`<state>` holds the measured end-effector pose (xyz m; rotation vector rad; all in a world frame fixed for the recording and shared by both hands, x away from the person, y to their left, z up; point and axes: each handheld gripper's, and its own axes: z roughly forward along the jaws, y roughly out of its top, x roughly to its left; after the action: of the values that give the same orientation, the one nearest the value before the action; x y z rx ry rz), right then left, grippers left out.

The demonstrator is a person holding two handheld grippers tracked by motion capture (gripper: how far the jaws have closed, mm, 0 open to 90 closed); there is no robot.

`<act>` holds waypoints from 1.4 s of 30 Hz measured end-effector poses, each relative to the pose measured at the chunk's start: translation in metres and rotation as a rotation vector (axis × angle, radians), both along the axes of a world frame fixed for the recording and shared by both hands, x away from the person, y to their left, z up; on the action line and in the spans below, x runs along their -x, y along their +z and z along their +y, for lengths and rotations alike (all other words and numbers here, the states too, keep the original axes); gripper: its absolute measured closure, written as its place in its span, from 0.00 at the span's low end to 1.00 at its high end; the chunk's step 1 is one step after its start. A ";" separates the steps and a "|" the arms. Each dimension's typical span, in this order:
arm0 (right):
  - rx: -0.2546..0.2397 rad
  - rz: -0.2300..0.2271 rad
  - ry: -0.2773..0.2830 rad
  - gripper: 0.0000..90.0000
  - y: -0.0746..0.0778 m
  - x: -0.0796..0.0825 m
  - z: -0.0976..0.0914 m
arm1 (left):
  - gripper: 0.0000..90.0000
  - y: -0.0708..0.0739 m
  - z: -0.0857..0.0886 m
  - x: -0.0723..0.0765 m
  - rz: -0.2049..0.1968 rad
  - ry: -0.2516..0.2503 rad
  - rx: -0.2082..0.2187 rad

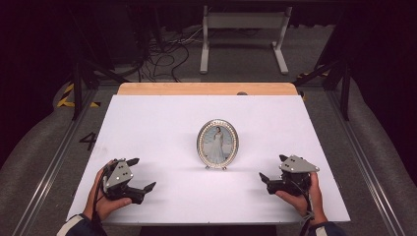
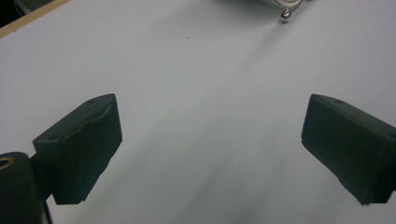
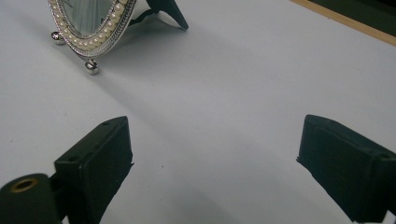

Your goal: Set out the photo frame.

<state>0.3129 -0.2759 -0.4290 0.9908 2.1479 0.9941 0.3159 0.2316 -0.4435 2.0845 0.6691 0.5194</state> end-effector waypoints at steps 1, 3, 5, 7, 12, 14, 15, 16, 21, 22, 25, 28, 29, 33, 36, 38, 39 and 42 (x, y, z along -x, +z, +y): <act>-0.002 0.000 -0.001 0.11 0.000 0.000 -0.001 | 0.06 0.000 0.003 0.001 0.002 0.008 0.009; -0.005 -0.003 -0.005 0.11 0.000 0.002 -0.003 | 0.06 -0.001 0.007 0.002 0.003 0.016 0.017; -0.011 -0.006 -0.009 0.11 -0.001 0.003 -0.005 | 0.06 -0.002 0.012 0.004 0.003 0.023 0.025; -0.013 -0.007 -0.012 0.11 -0.001 0.004 -0.007 | 0.06 -0.003 0.017 0.006 0.007 0.030 0.034; -0.025 -0.013 -0.025 0.11 -0.003 0.008 -0.014 | 0.06 -0.005 0.029 0.007 0.021 0.059 0.072; -0.034 -0.016 -0.033 0.11 -0.003 0.009 -0.017 | 0.06 -0.007 0.033 0.008 0.027 0.067 0.081; -0.036 -0.018 -0.040 0.11 -0.003 0.010 -0.019 | 0.06 -0.007 0.036 0.009 0.032 0.069 0.083; -0.040 -0.019 -0.043 0.11 -0.004 0.011 -0.020 | 0.06 -0.007 0.037 0.010 0.033 0.074 0.087; -0.052 -0.027 -0.049 0.11 -0.005 0.015 -0.023 | 0.05 -0.006 0.045 0.013 0.025 0.093 0.111; -0.053 -0.030 -0.053 0.11 -0.005 0.016 -0.023 | 0.05 -0.006 0.045 0.013 0.021 0.094 0.110; -0.056 -0.031 -0.056 0.11 -0.005 0.016 -0.023 | 0.05 -0.006 0.044 0.013 0.019 0.095 0.117; -0.054 -0.034 -0.058 0.11 -0.004 0.016 -0.023 | 0.05 -0.009 0.041 0.013 0.024 0.086 0.099; -0.059 -0.036 -0.057 0.11 -0.004 0.016 -0.023 | 0.05 -0.009 0.041 0.014 0.025 0.085 0.102; -0.057 -0.038 -0.054 0.11 -0.005 0.016 -0.022 | 0.06 -0.008 0.041 0.014 0.019 0.087 0.104; -0.059 -0.037 -0.056 0.11 -0.005 0.015 -0.022 | 0.06 -0.008 0.041 0.013 0.019 0.090 0.101; -0.062 -0.036 -0.058 0.11 -0.006 0.015 -0.023 | 0.06 -0.009 0.040 0.012 0.020 0.087 0.095; -0.062 -0.034 -0.060 0.11 -0.006 0.015 -0.023 | 0.06 -0.009 0.040 0.012 0.021 0.088 0.094; -0.066 -0.036 -0.061 0.11 -0.006 0.015 -0.024 | 0.06 -0.010 0.039 0.012 0.024 0.091 0.088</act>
<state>0.2982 -0.2997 -0.4349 1.0552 2.0551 1.0515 0.3037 0.2707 -0.4533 1.9879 0.7900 0.5083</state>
